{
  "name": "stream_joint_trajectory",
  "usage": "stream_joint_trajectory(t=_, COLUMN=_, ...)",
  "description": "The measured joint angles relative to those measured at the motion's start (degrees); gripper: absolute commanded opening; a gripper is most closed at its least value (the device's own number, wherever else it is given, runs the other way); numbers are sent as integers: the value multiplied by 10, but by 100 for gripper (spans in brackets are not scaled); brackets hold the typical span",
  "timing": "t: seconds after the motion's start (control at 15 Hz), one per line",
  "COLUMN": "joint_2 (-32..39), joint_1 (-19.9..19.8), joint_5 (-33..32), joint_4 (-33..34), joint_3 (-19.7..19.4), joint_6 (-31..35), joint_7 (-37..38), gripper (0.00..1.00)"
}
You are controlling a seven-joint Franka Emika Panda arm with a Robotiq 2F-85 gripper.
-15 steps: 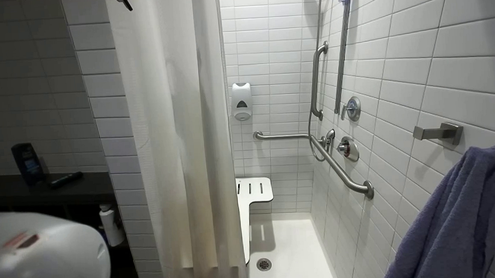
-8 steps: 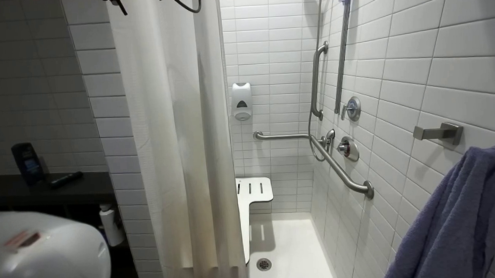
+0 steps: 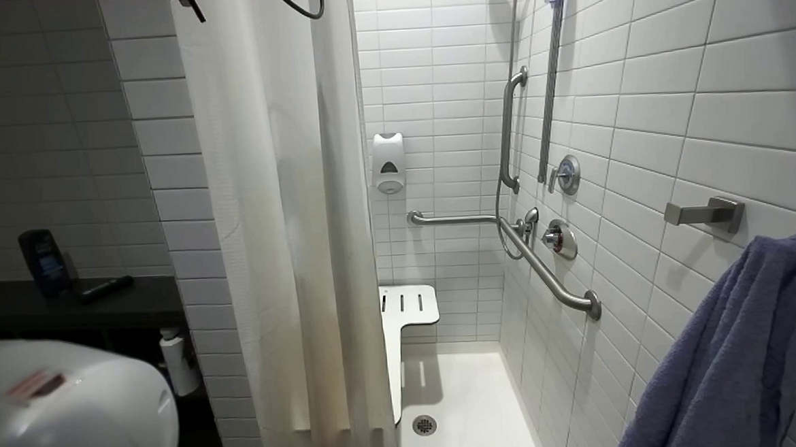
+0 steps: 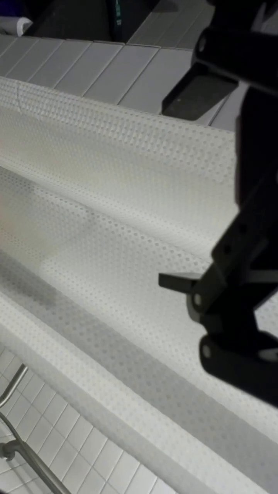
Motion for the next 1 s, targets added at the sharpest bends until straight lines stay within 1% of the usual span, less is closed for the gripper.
stream_joint_trajectory(t=0.07, joint_2=0, joint_1=1, joint_5=0, joint_4=-2, joint_3=0, joint_6=28, joint_7=0, gripper=100)
stream_joint_trajectory(t=0.47, joint_2=0, joint_1=21, joint_5=0, joint_4=-27, joint_3=-2, joint_6=271, joint_7=3, gripper=100)
stream_joint_trajectory(t=0.53, joint_2=0, joint_1=23, joint_5=-3, joint_4=-30, joint_3=-2, joint_6=281, joint_7=6, gripper=100)
stream_joint_trajectory(t=1.0, joint_2=0, joint_1=23, joint_5=-13, joint_4=-30, joint_3=-5, joint_6=276, joint_7=12, gripper=100)
